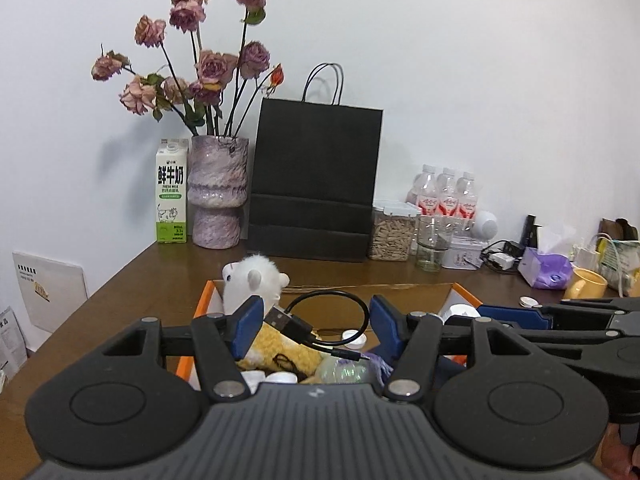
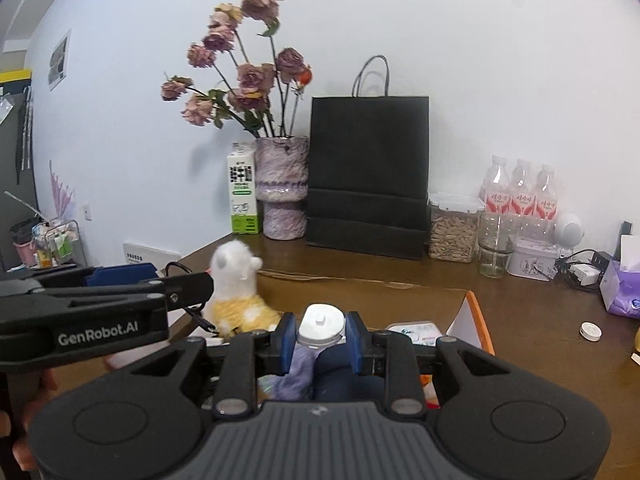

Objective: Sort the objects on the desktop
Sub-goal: 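Carry the charger and cable into the box and open both tools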

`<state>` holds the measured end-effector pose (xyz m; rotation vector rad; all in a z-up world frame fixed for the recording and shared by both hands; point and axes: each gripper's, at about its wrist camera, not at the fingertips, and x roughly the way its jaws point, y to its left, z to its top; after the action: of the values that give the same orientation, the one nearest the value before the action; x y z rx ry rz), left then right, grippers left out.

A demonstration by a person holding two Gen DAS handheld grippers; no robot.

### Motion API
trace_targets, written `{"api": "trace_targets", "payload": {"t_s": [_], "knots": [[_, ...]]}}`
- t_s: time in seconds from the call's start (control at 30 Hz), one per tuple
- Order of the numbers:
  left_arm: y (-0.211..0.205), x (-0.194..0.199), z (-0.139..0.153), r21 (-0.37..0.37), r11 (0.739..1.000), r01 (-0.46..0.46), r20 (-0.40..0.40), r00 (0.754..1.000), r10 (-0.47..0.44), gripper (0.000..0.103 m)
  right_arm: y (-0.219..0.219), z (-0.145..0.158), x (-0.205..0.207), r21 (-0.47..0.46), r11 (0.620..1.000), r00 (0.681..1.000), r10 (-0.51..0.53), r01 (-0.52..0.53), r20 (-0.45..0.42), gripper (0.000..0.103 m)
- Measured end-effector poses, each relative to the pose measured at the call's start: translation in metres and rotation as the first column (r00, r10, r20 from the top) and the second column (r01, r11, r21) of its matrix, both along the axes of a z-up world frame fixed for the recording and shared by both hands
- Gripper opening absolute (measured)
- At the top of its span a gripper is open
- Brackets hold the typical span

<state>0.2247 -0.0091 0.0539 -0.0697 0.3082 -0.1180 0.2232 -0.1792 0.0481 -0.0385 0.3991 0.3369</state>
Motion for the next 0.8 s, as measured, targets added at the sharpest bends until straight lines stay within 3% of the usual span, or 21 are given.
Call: {"api": "trace_targets", "payload": {"t_s": [0.27, 0.47, 0.63, 0.67, 0.73, 0.8], "knots": [[-0.003, 0.046, -0.026, 0.008, 0.999, -0.041, -0.057, 0.997, 0.042, 0.060, -0.010, -0.022, 0.055, 0.022, 0.999, 0.998, -0.031, 0.032, -0.052, 0.025], [-0.005, 0.061, -0.050, 0.055, 0.998, -0.043, -0.116, 0.992, 0.049, 0.060, -0.014, -0.044, 0.067, 0.016, 0.999, 0.995, -0.034, 0.035, -0.098, 0.026], [-0.007, 0.057, -0.053, 0.075, 0.996, -0.048, -0.095, 0.994, 0.055, 0.065, -0.009, -0.050, 0.066, -0.011, 0.999, 0.995, -0.034, 0.033, -0.097, 0.028], [-0.007, 0.055, -0.053, 0.075, 0.996, -0.047, -0.091, 0.994, 0.053, 0.068, -0.009, -0.051, 0.066, -0.013, 0.999, 0.994, -0.041, 0.040, -0.100, 0.034], [-0.008, 0.053, -0.051, 0.076, 0.996, -0.051, -0.079, 0.995, 0.057, 0.082, -0.011, -0.050, 0.064, -0.011, 0.999, 0.994, -0.051, 0.050, -0.094, 0.053], [-0.007, 0.050, -0.049, 0.081, 0.993, -0.080, -0.058, 0.995, 0.085, 0.087, -0.014, -0.048, 0.061, -0.003, 0.997, 0.995, -0.072, 0.072, -0.075, 0.076]]}}
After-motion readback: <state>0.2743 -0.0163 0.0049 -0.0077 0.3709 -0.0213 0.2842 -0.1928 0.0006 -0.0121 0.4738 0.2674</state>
